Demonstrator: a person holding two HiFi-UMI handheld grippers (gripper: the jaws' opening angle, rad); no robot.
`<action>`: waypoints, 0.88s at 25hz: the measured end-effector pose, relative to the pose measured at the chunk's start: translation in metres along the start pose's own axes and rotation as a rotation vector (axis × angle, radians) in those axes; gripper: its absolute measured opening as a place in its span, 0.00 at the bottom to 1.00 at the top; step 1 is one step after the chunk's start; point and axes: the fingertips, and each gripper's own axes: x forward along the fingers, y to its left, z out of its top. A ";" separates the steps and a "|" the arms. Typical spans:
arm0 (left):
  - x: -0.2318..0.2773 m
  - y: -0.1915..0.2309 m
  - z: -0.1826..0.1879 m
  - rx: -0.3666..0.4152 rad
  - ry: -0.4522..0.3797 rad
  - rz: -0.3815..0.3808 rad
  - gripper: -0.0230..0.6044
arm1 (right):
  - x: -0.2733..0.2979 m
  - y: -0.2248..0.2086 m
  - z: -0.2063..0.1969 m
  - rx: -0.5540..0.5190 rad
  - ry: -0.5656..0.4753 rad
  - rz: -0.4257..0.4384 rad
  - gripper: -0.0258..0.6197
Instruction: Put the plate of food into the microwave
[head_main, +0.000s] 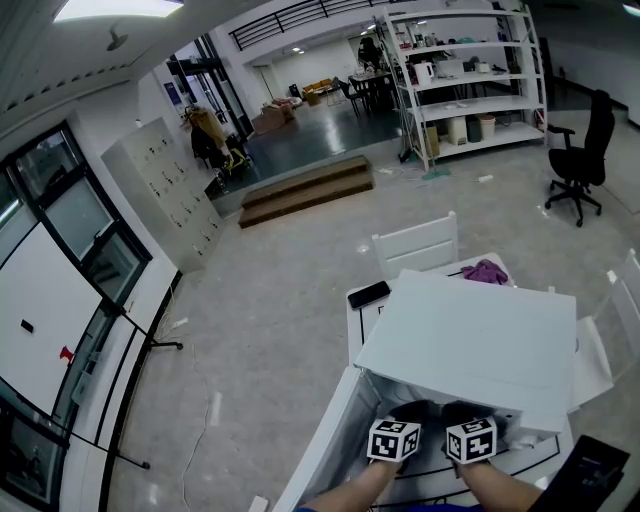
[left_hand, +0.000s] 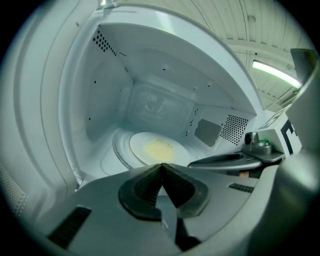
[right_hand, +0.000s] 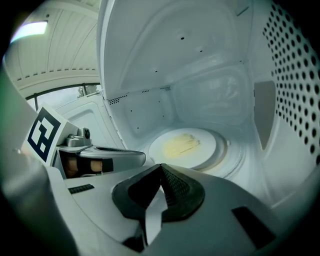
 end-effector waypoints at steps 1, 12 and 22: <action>-0.002 -0.002 0.000 0.001 -0.004 0.002 0.05 | -0.002 0.000 -0.001 -0.001 -0.002 0.001 0.04; -0.039 -0.022 -0.015 -0.035 -0.049 0.075 0.05 | -0.034 0.017 -0.014 -0.021 -0.018 0.079 0.04; -0.076 -0.030 -0.039 -0.124 -0.114 0.193 0.05 | -0.054 0.035 -0.034 -0.054 -0.010 0.195 0.04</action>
